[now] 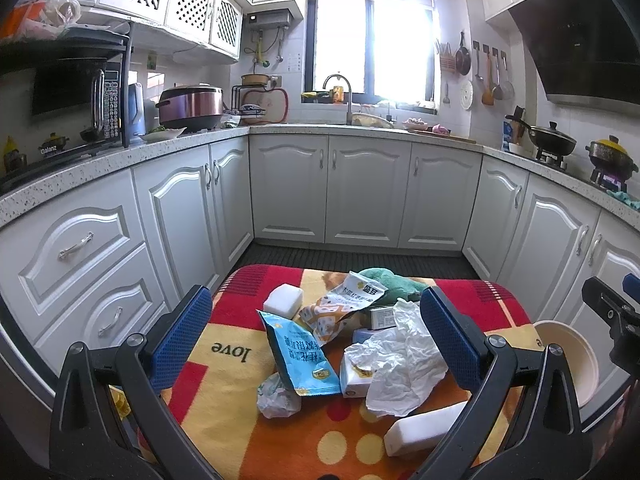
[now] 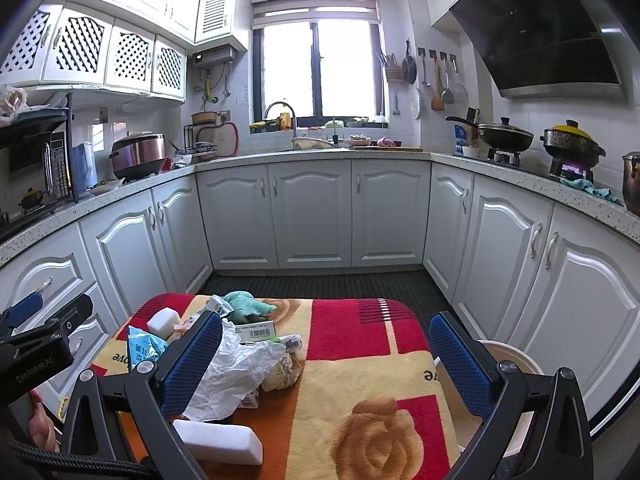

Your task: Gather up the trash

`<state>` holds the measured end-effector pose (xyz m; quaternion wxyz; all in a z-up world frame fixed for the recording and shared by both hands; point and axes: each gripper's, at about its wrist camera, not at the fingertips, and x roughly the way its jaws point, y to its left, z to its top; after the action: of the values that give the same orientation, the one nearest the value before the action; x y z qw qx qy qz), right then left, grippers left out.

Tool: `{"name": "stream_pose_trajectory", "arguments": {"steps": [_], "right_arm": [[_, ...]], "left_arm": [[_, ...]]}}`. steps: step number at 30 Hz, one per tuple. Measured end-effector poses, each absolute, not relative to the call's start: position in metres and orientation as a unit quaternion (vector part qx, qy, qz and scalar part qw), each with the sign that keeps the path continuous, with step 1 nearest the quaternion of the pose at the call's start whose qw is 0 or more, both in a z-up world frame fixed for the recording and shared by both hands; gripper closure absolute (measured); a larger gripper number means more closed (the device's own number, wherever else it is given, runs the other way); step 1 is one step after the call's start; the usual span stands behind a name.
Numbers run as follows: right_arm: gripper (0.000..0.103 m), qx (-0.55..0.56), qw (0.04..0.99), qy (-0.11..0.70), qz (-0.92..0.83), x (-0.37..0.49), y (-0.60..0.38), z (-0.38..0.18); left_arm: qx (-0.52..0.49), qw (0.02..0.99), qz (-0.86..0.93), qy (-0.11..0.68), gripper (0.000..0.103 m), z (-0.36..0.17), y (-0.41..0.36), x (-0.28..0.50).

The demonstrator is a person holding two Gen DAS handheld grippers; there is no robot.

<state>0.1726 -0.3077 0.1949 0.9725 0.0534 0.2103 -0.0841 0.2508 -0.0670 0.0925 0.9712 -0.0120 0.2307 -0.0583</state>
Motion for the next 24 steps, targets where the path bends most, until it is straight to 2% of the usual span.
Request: {"name": "stream_pose_trajectory", "arguments": {"steps": [24], "right_arm": [[0.000, 0.035, 0.974, 0.212, -0.071, 0.1751, -0.3042, 0.1902]], "left_arm": [[-0.008, 0.969, -0.052, 0.240, 0.000, 0.0841, -0.0685, 0.2579]]}}
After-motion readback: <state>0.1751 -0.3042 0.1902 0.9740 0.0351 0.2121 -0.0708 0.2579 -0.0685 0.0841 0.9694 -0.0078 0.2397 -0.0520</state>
